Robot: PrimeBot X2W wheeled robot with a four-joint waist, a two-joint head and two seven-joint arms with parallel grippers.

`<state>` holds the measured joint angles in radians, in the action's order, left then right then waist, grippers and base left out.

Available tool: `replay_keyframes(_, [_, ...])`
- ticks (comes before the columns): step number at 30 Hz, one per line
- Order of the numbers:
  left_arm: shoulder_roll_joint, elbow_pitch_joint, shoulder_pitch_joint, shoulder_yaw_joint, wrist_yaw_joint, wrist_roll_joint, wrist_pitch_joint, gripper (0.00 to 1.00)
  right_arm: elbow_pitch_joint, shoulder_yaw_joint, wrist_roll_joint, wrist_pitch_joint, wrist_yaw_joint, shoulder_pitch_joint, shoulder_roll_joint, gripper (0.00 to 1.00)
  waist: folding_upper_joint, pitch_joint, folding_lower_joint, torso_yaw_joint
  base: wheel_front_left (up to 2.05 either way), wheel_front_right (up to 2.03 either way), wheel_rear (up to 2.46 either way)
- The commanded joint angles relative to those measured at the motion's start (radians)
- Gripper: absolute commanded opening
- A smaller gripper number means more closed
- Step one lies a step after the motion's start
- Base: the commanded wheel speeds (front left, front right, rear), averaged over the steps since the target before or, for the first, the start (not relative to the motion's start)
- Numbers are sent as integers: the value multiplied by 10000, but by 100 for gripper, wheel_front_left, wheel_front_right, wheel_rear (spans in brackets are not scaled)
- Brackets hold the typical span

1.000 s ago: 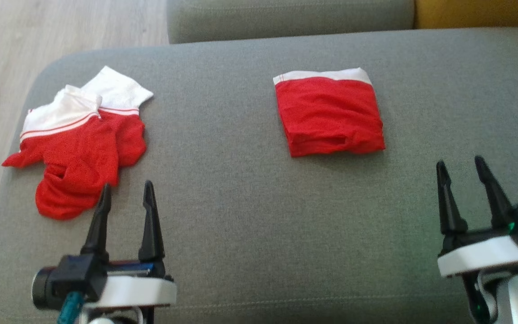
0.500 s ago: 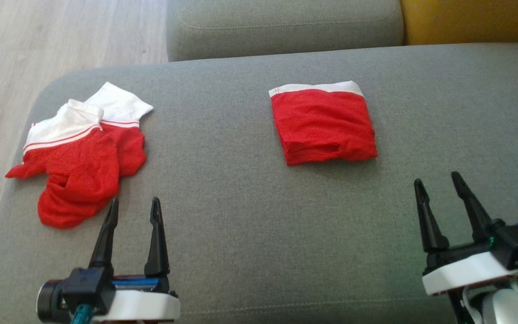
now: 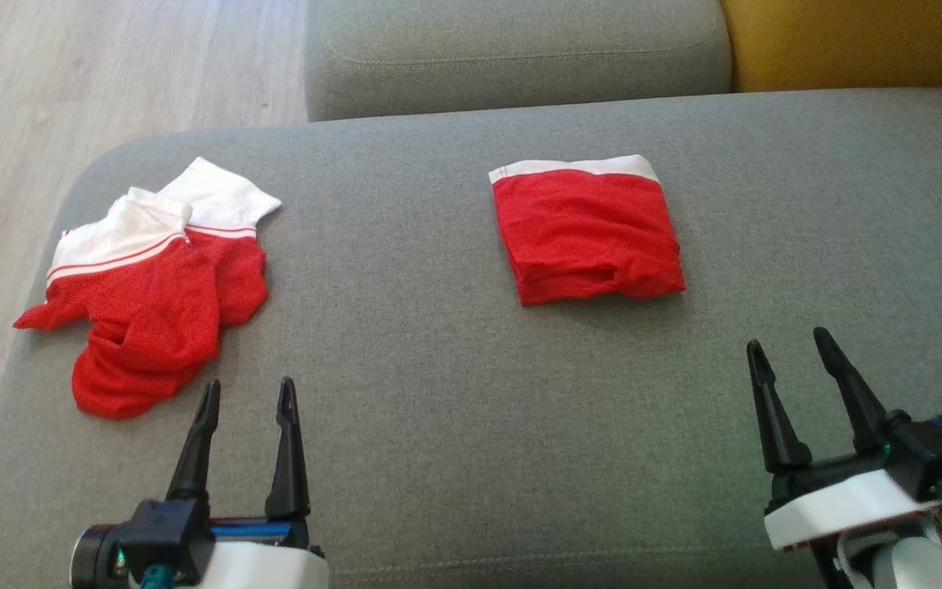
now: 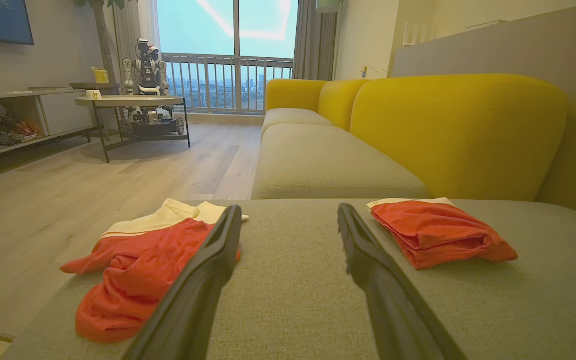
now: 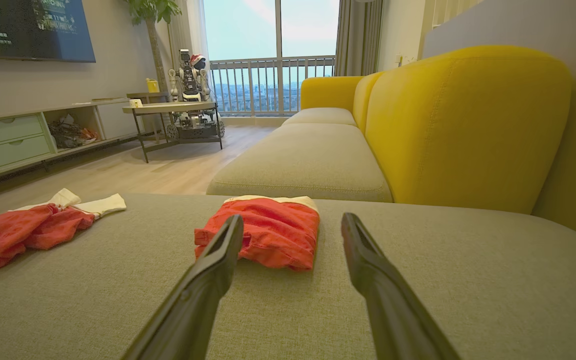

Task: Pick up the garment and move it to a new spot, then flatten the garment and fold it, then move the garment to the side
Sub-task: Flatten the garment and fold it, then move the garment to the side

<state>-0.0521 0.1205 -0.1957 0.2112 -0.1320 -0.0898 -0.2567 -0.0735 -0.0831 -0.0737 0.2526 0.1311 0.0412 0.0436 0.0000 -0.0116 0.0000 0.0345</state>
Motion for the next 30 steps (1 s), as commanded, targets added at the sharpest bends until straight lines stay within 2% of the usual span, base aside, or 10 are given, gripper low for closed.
replay_keyframes(1, [17, 280, 289, -284, 8, 83, -51, 100, 254, 260, -88, 91, -4, -194, 67, 100, 0, 5, 0, -4, 0, 0, 0])
replay_keyframes(13, [17, 284, 309, -220, 23, 190, -51, 100, 18, 222, -256, 91, -4, -167, 66, 100, 0, 57, 0, 70, 0, 0, 0])
replay_keyframes(21, [18, 336, 404, -108, 70, 273, -51, 100, -297, 134, -178, 91, -4, -314, 66, 100, 0, 261, 0, 365, 0, 0, 0])
replay_keyframes(30, [18, 354, 863, 135, 168, 340, -51, 100, -2199, -29, -626, 91, -4, -2197, 66, 100, 0, 1070, 0, 831, 0, 0, 0])
